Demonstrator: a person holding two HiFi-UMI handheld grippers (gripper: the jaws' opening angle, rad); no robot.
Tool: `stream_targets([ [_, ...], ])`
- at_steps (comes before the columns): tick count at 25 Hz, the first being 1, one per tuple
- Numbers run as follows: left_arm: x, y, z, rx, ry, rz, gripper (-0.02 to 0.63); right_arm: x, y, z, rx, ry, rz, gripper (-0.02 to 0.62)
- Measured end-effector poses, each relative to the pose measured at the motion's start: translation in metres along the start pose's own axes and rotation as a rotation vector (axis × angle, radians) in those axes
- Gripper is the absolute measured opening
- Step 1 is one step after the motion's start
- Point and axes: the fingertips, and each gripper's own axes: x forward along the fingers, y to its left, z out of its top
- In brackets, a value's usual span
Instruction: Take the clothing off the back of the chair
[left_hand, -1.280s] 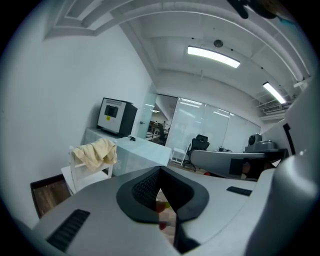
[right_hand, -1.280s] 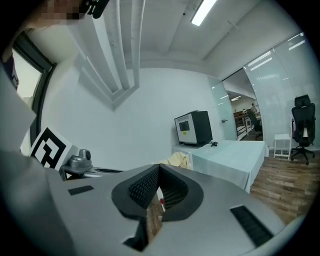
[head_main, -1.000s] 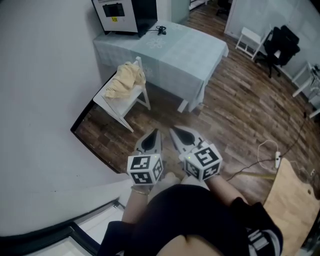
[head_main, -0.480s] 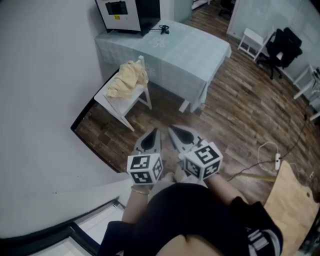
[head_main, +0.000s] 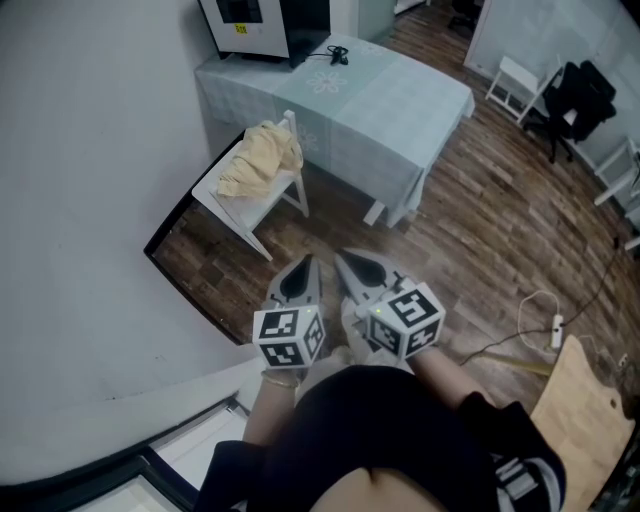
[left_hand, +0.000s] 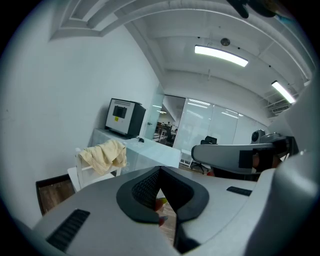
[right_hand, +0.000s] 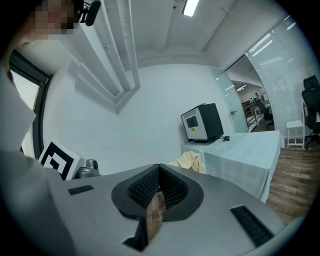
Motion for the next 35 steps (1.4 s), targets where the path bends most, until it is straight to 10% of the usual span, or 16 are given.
stream_targets([
  [35,0.132,0.153,0.078,-0.131,-0.069,0.35,-0.003,0.212,-0.089,0.083,-0.135,0.067,0.254,0.011],
])
